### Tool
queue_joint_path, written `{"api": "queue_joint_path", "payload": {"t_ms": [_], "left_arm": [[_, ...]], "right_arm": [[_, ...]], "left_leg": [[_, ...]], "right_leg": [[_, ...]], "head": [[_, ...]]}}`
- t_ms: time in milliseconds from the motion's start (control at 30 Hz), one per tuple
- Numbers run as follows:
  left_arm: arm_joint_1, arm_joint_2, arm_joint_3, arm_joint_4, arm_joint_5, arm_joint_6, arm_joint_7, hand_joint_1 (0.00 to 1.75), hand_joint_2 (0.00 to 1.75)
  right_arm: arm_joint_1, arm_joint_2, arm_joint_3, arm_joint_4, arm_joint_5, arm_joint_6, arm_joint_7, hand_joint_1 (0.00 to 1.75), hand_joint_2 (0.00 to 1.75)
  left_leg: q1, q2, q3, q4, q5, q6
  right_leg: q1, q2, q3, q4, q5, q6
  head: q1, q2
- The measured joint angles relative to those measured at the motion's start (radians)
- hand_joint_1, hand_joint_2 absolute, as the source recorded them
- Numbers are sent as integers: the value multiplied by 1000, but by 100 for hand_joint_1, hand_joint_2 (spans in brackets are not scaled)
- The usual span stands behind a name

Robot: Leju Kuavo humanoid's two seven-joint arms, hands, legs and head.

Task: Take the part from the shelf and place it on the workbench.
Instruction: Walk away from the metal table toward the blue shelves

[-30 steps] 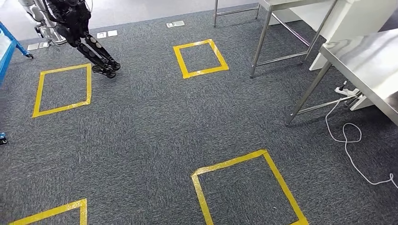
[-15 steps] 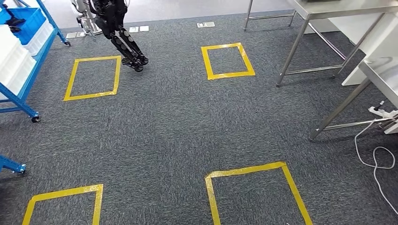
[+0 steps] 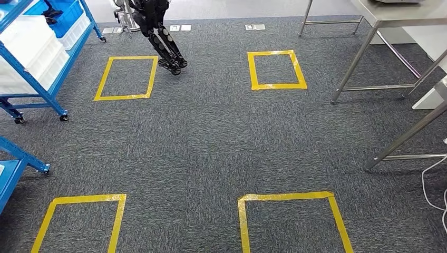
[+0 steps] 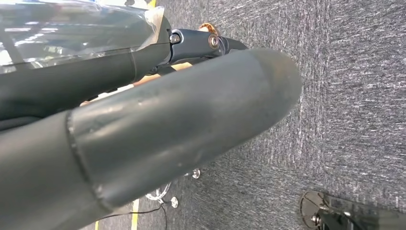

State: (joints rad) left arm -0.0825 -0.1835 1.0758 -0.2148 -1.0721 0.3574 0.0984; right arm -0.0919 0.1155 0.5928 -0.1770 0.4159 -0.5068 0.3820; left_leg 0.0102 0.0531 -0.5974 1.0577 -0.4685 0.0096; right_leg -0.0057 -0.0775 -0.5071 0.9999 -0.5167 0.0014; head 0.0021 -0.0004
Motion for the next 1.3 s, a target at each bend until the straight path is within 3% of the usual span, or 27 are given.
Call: {"api": "queue_joint_path", "payload": {"t_ms": [33, 100, 167, 200, 267, 333, 367, 400, 467, 533, 600, 633, 700, 767, 800, 833, 867, 900, 1000, 1067, 1133, 1200, 1233, 1300], "left_arm": [[-2, 0, 0, 0, 0, 0, 0, 0, 0], [-3, 0, 0, 0, 0, 0, 0, 0, 0], [-3, 0, 0, 0, 0, 2, 3, 0, 0], [-3, 0, 0, 0, 0, 4, 5, 0, 0], [-5, 1, 0, 0, 2, 8, 8, 0, 0], [-5, 1, 0, 0, 3, 11, 12, 0, 0], [-5, 1, 0, 0, 4, 12, 13, 0, 0], [-5, 1, 0, 0, 4, 12, 15, 0, 0], [-5, 0, 0, 0, 4, 13, 15, 0, 0], [-5, 0, 0, 0, 4, 14, 15, 0, 0], [-3, 0, 1, 0, 5, 18, 18, 0, 0], [-1, 1, 1, 0, 6, 19, 20, 0, 0], [-1, 1, 2, 0, 12, 26, 30, 0, 0], [-4, 0, 4, 0, 25, 36, 43, 0, 0], [-6, 0, 6, 0, 31, 42, 49, 0, 0], [-6, -1, 8, 0, 37, 49, 54, 0, 0], [-6, -1, 12, 0, 42, 56, 59, 0, 0], [-6, -1, 17, 0, 46, 62, 64, 0, 0], [-7, -1, 30, 0, 56, 81, 74, 0, 0], [-11, -3, 34, 0, 62, 93, 80, 0, 0], [-12, -6, 43, 1, 68, 106, 86, 0, 0], [-12, -12, 53, 1, 75, 119, 92, 0, 0], [-13, -14, 57, 1, 78, 127, 97, 0, 0], [-14, -20, 63, 1, 82, 142, 105, 0, 0]], "right_arm": [[0, 0, 0, 0, 0, 0, 0, 0, 0], [0, 0, 0, 0, 0, -1, 0, 0, 0], [-2, 0, 0, 0, 3, -2, 0, 0, 0], [-2, 0, 0, 0, 7, -2, 1, 0, 0], [-2, 0, 1, 0, 18, -1, 1, 0, 0], [-1, -1, 3, 1, 27, 0, 1, 0, 0], [-2, -1, 4, 1, 30, 1, 1, 0, 0], [-3, -1, 4, 1, 32, 1, 1, 0, 0], [-7, -1, 5, 1, 33, 2, 1, 0, 0], [-11, 0, 6, 1, 34, 4, 1, 0, 0], [-16, 0, 7, 1, 38, 7, 7, 0, 0], [-20, 1, 8, 1, 41, 10, 14, 0, 0], [-28, 2, 11, 1, 50, 19, 31, 0, 0], [-33, 3, 15, 1, 65, 31, 41, 0, 0], [-33, 4, 18, 1, 73, 36, 45, 0, 0], [-34, 4, 22, 1, 79, 40, 49, 0, 0], [-35, 5, 28, 1, 85, 43, 51, 0, 0], [-37, 5, 33, 2, 90, 46, 52, 0, 0], [-48, 10, 45, 2, 104, 55, 53, 0, 0], [-54, 13, 54, 2, 113, 59, 55, 0, 0], [-58, 17, 62, 2, 123, 61, 59, 0, 0], [-63, 21, 70, 2, 133, 64, 63, 0, 0], [-65, 22, 75, 2, 139, 68, 65, 0, 0], [-64, 22, 85, 2, 149, 76, 67, 0, 0]], "left_leg": [[-4, 8, 13, -27, 4, 4], [-11, -8, 13, -36, 4, 15], [-8, -26, 18, -48, 12, 30], [-5, -35, 21, -54, 17, 37], [-3, -55, 21, -57, 21, 45], [-4, -80, 20, -57, 21, 46], [-4, -94, 21, -57, 21, 45], [-4, -107, 22, -56, 21, 45], [-5, -130, 24, -52, 19, 40], [-8, -148, 21, -48, 17, 30], [-6, -162, 17, -49, 18, 16], [-4, -162, 15, -47, 17, 11], [-2, -121, -6, -5, -11, 2], [0, -71, -59, 109, -74, -6], [2, -63, -91, 174, -102, -9], [4, -60, -115, 221, -116, -12], [5, -58, -124, 235, -110, -14], [7, -54, -113, 211, -88, -15], [5, -12, -12, 17, -1, -5], [-4, 5, 15, -41, 10, 5], [-9, -13, 15, -45, 13, 15], [-5, -30, 20, -57, 22, 27], [-3, -40, 23, -63, 27, 34], [-1, -60, 21, -65, 31, 39]], "right_leg": [[4, -7, 1, 0, -3, 5], [7, -23, 5, -3, -5, 13], [4, 0, -3, 18, -20, 20], [3, 23, -19, 55, -40, 20], [-1, 62, -80, 181, -97, 12], [-3, 70, -135, 284, -127, 14], [-3, 72, -138, 284, -117, 21], [-5, 76, -122, 243, -92, 30], [-10, 102, -62, 101, -28, 43], [-13, 124, -30, 17, 5, 38], [-10, 117, -23, 6, 12, 22], [-12, 110, -20, 4, 15, 15], [-16, 93, -17, -1, 21, 0], [-12, 73, -15, -2, 21, -9], [-9, 62, -15, -2, 19, -12], [-7, 51, -15, -2, 18, -14], [-5, 40, -14, -2, 17, -16], [-4, 31, -13, -2, 15, -17], [1, 11, -7, -1, 10, -13], [6, -2, -5, -2, 6, -5], [8, -15, -3, -3, 3, 4], [7, 1, -12, 22, -14, 11], [6, 20, -31, 64, -36, 11], [-1, 58, -96, 198, -92, 5]], "head": [[1, 0], [4, 0], [4, 0], [5, 0], [8, 0], [9, 0], [9, 0], [9, 0], [10, 0], [9, 0], [8, 0], [8, 0], [5, 0], [2, 0], [1, 0], [1, 0], [1, 0], [1, 0], [2, 0], [3, 0], [3, 0], [3, 0], [5, 0], [7, 0]]}}
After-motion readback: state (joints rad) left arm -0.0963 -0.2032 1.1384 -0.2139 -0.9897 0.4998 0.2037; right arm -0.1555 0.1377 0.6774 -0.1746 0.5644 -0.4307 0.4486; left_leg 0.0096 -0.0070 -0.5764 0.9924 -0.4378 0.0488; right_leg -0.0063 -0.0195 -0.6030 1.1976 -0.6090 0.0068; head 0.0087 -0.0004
